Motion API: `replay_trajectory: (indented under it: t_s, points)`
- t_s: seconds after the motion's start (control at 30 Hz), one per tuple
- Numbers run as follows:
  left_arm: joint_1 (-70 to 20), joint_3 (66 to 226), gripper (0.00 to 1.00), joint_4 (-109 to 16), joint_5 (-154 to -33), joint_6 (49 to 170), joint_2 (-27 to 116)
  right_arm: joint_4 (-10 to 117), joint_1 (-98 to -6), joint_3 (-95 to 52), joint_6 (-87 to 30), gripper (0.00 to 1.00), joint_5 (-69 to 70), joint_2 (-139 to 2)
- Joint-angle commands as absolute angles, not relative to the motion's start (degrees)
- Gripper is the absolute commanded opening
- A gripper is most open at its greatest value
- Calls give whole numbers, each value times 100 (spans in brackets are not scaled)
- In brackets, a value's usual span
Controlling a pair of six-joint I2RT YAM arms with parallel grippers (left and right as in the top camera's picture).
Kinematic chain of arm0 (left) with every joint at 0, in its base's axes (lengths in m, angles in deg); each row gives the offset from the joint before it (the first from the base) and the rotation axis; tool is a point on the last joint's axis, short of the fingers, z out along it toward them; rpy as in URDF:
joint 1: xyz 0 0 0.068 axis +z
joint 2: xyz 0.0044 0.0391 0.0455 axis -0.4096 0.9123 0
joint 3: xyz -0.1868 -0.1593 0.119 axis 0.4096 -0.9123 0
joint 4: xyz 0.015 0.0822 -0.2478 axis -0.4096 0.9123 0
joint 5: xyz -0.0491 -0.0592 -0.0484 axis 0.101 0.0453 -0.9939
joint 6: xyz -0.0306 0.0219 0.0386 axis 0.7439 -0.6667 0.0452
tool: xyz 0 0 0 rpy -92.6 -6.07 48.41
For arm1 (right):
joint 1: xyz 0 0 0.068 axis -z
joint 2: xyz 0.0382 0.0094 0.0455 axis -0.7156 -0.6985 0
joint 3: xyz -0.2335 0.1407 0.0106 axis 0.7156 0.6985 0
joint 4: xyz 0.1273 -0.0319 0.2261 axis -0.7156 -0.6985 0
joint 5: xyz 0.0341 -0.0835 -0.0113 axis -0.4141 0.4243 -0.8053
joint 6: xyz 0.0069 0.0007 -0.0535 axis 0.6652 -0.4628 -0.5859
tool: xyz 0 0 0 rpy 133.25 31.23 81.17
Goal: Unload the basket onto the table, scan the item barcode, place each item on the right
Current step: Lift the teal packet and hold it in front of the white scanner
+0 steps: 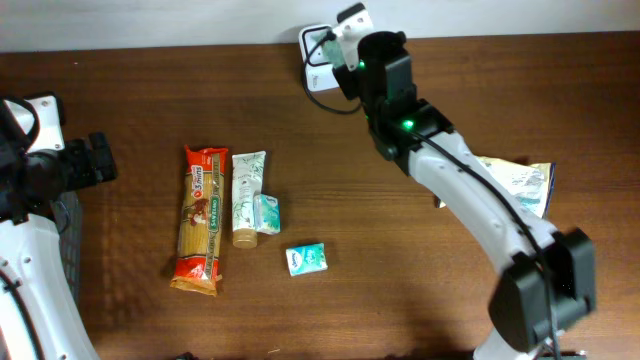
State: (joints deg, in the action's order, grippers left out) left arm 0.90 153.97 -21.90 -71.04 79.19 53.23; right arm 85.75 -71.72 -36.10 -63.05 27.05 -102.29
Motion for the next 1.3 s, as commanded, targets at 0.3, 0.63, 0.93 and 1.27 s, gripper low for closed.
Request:
replay_trajectory:
  t_s: [0.3,0.63,0.93,1.27]
  points:
    - [79,15397,99,-2192,-7099,7827,5294,11215,-7226,-3739,-9975,4,3195,-11945]
    - [79,15397,99,-2192,-7102,7827,5294,11718,-7288,-3733,-11153,4,3671,-12386]
    - [79,15397,99,-2192,-7099,7827,5294,11722,-7427,-3733,-11155,4,4323,-12384]
    - [79,15397,99,-2192,-7102,7827,5294,11991,-7239,-3733,-11437,4,2664,-12395]
